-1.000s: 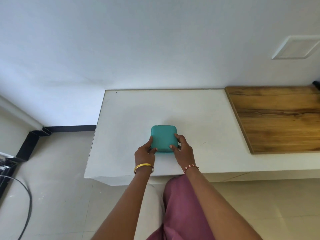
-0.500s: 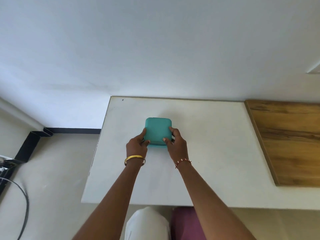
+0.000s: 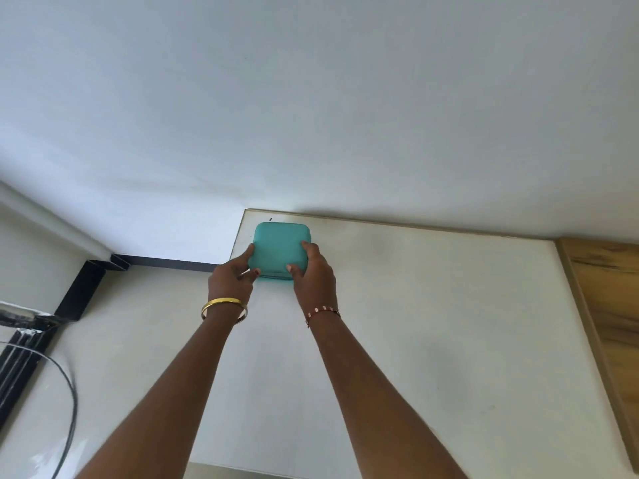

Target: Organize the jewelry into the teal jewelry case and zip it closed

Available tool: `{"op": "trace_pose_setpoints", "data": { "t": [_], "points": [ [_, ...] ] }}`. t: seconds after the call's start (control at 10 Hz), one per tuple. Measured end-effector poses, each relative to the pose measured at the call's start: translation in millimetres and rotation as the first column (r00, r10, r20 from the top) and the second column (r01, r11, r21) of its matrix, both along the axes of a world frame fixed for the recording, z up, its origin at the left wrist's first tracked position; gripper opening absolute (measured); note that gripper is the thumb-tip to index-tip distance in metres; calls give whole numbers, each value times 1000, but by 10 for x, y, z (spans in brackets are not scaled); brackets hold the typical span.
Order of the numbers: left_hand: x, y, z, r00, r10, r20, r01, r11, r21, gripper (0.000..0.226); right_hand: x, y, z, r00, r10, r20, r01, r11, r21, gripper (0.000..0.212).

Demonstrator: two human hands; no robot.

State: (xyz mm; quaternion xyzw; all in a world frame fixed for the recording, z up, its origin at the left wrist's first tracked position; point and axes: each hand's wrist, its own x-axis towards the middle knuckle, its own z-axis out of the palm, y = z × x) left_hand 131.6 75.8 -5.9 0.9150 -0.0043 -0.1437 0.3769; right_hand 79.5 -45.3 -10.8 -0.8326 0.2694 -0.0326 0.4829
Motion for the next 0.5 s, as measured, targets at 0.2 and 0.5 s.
{"op": "trace_pose_setpoints", "data": {
  "t": [0.2,0.5],
  "points": [
    [48,30,-24,1000,25,-12,-26,999,-33,48,43,35,-2,1000,21,-15,-21,1000,-12,46],
    [-63,8,133,992,-117,45,108,978,180,58,-81,-35,118,972,190,-140,-208,969,-130,58]
  ]
}}
